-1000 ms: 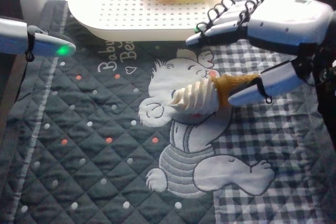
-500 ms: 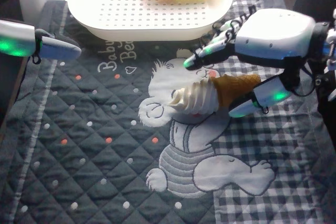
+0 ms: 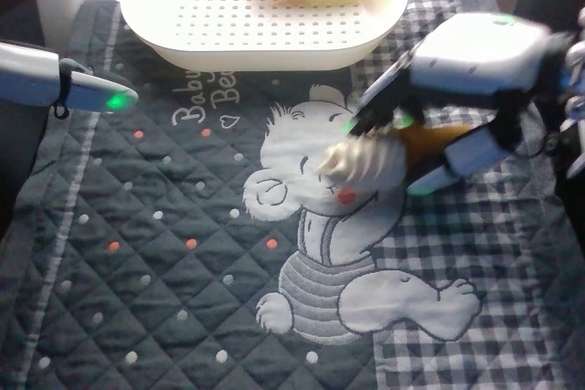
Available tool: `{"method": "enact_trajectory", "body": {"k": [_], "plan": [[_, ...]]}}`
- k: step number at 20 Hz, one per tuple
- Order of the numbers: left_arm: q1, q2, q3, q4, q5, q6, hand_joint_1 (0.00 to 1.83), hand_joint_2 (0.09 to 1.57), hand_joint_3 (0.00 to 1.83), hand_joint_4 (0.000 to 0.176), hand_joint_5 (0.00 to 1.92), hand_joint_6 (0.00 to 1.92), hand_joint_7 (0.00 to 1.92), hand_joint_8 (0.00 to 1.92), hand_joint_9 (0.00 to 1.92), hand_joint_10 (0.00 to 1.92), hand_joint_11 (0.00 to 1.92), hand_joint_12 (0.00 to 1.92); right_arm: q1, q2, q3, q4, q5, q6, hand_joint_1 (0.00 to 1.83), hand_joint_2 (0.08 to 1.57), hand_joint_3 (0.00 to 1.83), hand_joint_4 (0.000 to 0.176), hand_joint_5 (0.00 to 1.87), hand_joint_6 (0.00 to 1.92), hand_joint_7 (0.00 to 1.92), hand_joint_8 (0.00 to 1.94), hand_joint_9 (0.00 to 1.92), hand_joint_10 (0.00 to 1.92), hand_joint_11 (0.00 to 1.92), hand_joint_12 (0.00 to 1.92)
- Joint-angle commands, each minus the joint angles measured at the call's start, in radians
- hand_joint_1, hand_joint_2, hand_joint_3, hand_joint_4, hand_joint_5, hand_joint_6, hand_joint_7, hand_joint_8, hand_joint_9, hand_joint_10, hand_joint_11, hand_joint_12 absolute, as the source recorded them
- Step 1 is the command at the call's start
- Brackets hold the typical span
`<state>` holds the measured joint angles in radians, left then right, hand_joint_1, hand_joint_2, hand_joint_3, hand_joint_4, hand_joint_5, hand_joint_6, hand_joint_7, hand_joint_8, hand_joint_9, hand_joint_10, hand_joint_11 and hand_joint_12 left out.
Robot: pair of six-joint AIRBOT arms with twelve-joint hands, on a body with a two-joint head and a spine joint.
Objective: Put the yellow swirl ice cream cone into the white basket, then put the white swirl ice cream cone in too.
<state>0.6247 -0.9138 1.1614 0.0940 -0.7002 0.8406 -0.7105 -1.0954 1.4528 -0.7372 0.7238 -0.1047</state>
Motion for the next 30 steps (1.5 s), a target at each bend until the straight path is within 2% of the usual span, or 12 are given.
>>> {"method": "enact_trajectory", "body": {"k": [1,2,5,6,8,11,12,16,20,21,25,30], "plan": [[-0.009,0.000,0.004,-0.023,-0.125,-0.009,0.80,0.86,0.00,0.014,0.48,0.00,0.65,0.00,0.66,0.00,0.08,1.33,0.011,0.031,0.011,0.112,0.115,0.006,1.24,1.11,0.00,0.000,1.06,0.71,0.97,1.19,0.85,1.24,0.72,1.64],[-0.008,0.000,0.004,-0.023,-0.125,-0.009,0.81,0.85,0.00,0.002,0.50,0.01,0.68,0.01,0.69,0.02,0.13,1.30,0.011,0.051,0.012,0.140,0.132,0.001,1.37,1.10,0.00,0.000,1.06,0.70,1.00,1.01,0.89,1.24,0.70,1.34],[0.005,0.000,0.004,-0.035,-0.131,-0.009,0.82,0.84,0.00,0.003,0.51,0.00,0.69,0.01,0.71,0.02,0.16,1.28,0.016,0.092,0.012,0.263,0.208,-0.047,1.26,1.08,0.00,0.000,1.21,0.48,0.96,1.14,0.89,0.78,0.63,1.35],[0.012,0.001,0.004,-0.038,-0.136,-0.013,0.83,0.84,0.00,0.000,0.52,0.01,0.70,0.01,0.73,0.02,0.18,1.28,0.094,0.097,0.011,0.271,0.226,-0.080,1.36,1.08,0.00,0.000,1.08,0.64,1.06,0.85,0.94,1.14,0.75,1.33],[0.027,0.007,0.004,-0.044,-0.151,-0.032,0.79,0.85,0.00,0.000,0.52,0.00,0.69,0.00,0.71,0.01,0.18,1.25,0.164,0.091,0.011,0.265,0.225,-0.119,1.37,1.06,0.00,0.000,1.03,0.74,1.17,0.63,1.02,1.12,0.88,1.15],[0.028,0.002,0.006,-0.045,-0.163,-0.038,0.80,0.85,0.00,0.017,0.49,0.00,0.68,0.00,0.69,0.00,0.15,1.26,0.274,0.033,0.041,0.276,0.220,-0.199,1.28,1.05,0.00,0.000,1.10,0.65,1.16,0.79,1.04,1.04,0.83,1.39],[0.028,-0.001,0.007,-0.045,-0.171,-0.038,0.82,0.84,0.00,0.000,0.51,0.00,0.69,0.00,0.70,0.01,0.14,1.29,0.283,-0.012,0.076,0.301,0.220,-0.199,1.28,1.08,0.00,0.000,1.09,0.53,1.08,1.06,1.13,1.33,1.01,1.70],[0.032,-0.005,0.003,-0.032,-0.215,-0.073,0.93,0.87,0.00,0.000,0.67,0.03,0.80,0.04,0.80,0.06,0.26,1.32,0.286,-0.170,0.203,0.389,0.173,-0.199,1.28,1.08,0.00,0.000,1.16,0.40,1.03,1.18,1.02,1.42,0.98,1.80],[0.030,-0.016,0.008,-0.023,-0.232,-0.081,0.94,0.86,0.00,0.000,0.76,0.02,0.89,0.04,0.87,0.13,0.29,1.43,0.304,-0.307,0.334,0.364,0.002,-0.199,1.28,1.07,0.00,0.000,1.01,0.75,1.17,0.84,1.11,0.86,0.91,1.40],[0.029,-0.020,0.010,-0.020,-0.232,-0.081,0.92,0.87,0.00,0.000,0.79,0.01,0.92,0.05,0.83,0.33,0.34,1.42,0.307,-0.325,0.356,0.355,-0.033,-0.199,1.15,1.00,0.00,0.000,0.88,0.28,1.00,0.44,0.91,0.59,0.64,1.22],[0.027,-0.035,0.024,-0.016,-0.229,-0.095,0.94,0.86,0.00,0.000,0.87,0.00,0.97,0.03,0.75,0.59,0.39,1.40,0.318,-0.361,0.391,0.314,-0.094,-0.199,0.74,0.90,0.00,0.116,0.39,0.00,0.49,0.00,0.48,0.04,0.07,1.10],[0.028,-0.039,0.032,-0.017,-0.234,-0.111,0.97,0.87,0.00,0.000,0.86,0.00,0.94,0.02,0.66,0.75,0.38,1.40,0.335,-0.362,0.395,0.266,-0.081,-0.152,0.58,0.80,0.00,0.176,0.03,0.00,0.14,0.00,0.21,0.01,0.00,0.90]]}}
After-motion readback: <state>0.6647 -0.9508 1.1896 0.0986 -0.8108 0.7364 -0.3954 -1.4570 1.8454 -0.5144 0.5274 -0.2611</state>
